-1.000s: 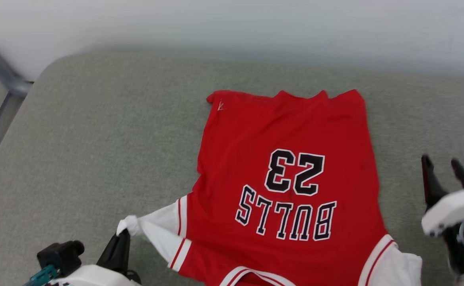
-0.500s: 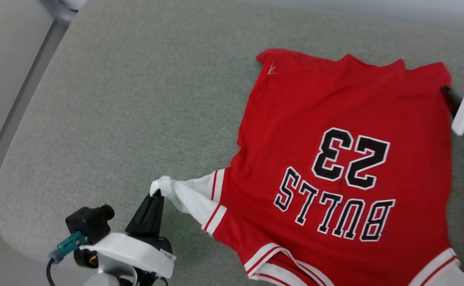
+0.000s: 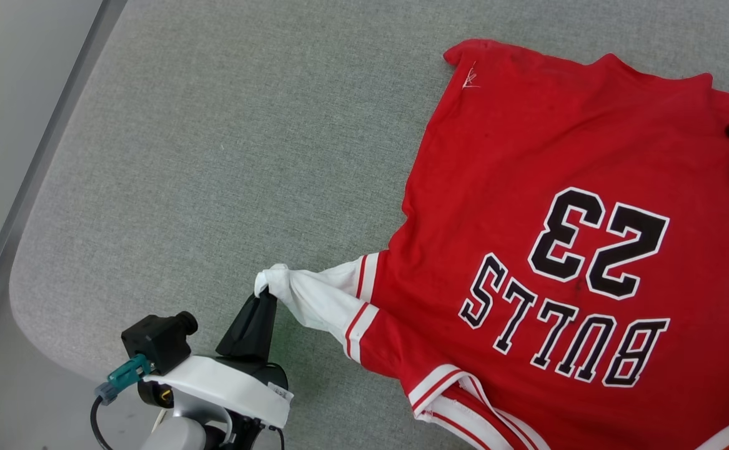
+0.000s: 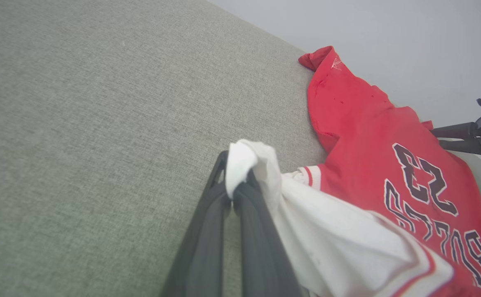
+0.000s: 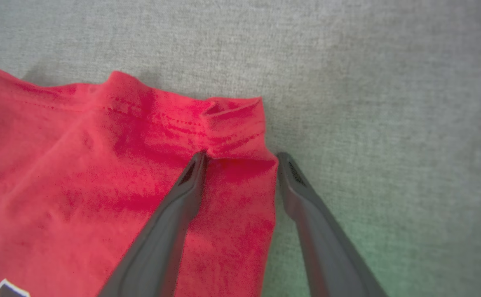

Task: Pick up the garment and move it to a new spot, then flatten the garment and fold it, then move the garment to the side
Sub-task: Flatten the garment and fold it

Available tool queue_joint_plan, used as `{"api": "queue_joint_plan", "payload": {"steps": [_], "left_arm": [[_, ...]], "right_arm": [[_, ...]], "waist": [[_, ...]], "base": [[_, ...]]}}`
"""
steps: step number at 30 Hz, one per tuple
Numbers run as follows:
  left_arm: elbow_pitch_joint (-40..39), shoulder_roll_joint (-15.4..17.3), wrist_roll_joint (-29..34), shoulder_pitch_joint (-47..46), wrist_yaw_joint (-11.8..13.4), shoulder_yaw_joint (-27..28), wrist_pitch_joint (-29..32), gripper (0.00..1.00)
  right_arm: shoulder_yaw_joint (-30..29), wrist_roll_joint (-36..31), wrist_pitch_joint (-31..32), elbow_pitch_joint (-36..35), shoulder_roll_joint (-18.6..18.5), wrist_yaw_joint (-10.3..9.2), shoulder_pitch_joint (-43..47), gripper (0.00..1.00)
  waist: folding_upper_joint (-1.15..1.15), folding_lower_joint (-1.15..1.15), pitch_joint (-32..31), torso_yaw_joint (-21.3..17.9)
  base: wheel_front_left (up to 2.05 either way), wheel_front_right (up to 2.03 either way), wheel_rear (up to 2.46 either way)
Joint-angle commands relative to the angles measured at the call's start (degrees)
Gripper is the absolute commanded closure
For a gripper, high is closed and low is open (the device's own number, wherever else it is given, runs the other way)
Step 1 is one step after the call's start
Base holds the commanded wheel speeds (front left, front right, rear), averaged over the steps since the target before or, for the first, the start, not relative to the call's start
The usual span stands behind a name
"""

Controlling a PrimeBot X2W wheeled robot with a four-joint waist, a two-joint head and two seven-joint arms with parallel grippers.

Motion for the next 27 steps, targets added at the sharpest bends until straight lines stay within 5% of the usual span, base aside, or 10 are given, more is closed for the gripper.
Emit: {"api": "queue_joint_plan", "payload": {"steps": [1,2,8,13,20,27], "left_arm": [[0.21,-0.02,0.09,-0.7,-0.13,0.32,-0.28,1.0],[0.32,0.0,0.18,-0.74,-0.24,0.47,-0.35,1.0],[1.24,0.57,0.38,0.21,-0.15,1.04,-0.59,1.0],[1.94,1.96,-0.24,2.62,1.0,1.87,-0.08,1.0],[0.65,3.71,-0.96,6.08,2.66,2.69,1.22,1.0],[-0.47,5.13,-1.66,9.31,4.88,3.39,2.88,1.0]], "right_arm": [[-0.12,-1.42,4.18,5.3,3.04,-0.08,6.45,0.81],[-0.27,-1.85,4.42,4.87,3.26,-0.08,6.15,1.0],[2.04,-1.79,0.7,-1.05,2.23,-0.05,2.63,1.0],[9.65,2.43,-2.54,-10.64,-2.1,-0.06,4.25,1.0],[11.95,8.79,0.44,-24.77,-6.32,-0.07,16.53,1.0],[8.33,11.75,3.66,-39.42,-5.12,-0.06,35.74,1.0]], "waist": [[0.0,0.0,-0.06,-0.05],[0.0,0.0,-0.2,-0.15],[0.0,0.0,-3.0,-1.35],[0.0,0.0,-8.98,-4.05],[0.0,0.0,-14.14,-8.46],[0.0,0.0,-18.23,-13.49]], "base": [[0.0,0.0,0.0],[0.0,0.0,0.0],[0.0,0.0,0.0],[0.0,0.0,0.0],[0.0,0.0,0.0],[0.0,0.0,0.0]]}}
